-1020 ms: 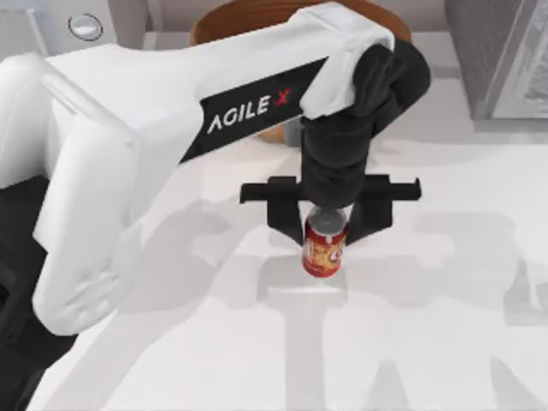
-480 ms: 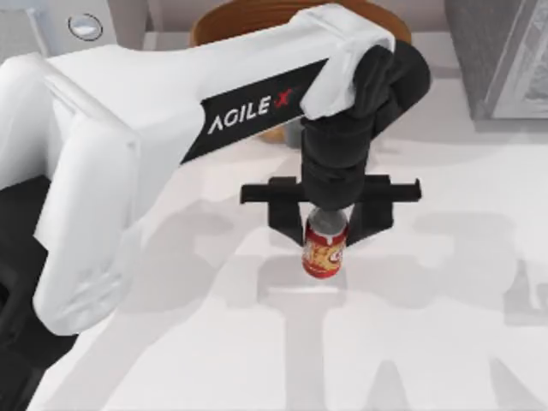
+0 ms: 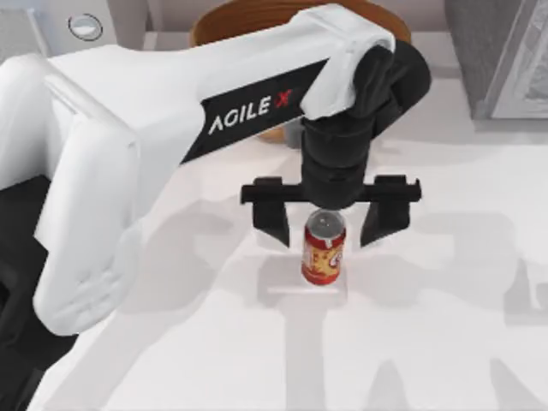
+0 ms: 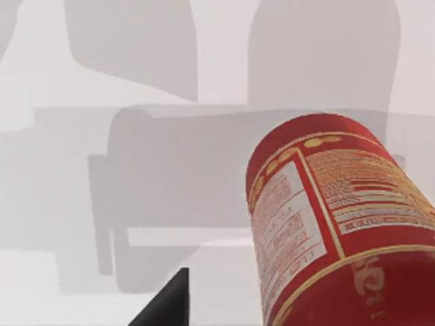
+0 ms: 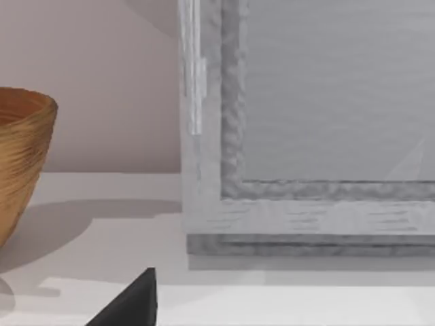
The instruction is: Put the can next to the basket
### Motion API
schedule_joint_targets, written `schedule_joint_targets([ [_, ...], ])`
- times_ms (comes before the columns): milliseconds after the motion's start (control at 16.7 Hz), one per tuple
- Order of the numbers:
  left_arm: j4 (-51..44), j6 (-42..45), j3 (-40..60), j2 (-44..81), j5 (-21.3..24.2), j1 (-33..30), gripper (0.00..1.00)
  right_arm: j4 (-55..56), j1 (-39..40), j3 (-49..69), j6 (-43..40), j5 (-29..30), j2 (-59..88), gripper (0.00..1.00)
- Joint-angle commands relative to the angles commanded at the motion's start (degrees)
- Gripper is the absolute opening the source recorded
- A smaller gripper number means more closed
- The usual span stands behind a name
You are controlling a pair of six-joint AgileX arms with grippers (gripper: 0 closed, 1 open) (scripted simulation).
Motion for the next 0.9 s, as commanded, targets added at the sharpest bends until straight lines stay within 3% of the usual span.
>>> schedule_joint_targets([
  [480,-0.2,0.0,0.2,0.0,0.0,0.1,1.0,0.0,0.0,0.0,0.0,0.0,0.0,1.0],
  [900,-9.1,-0.1,9.1,0.0,0.0,0.1,1.0,0.0,0.0,0.0,0.0,0.0,0.0,1.0],
])
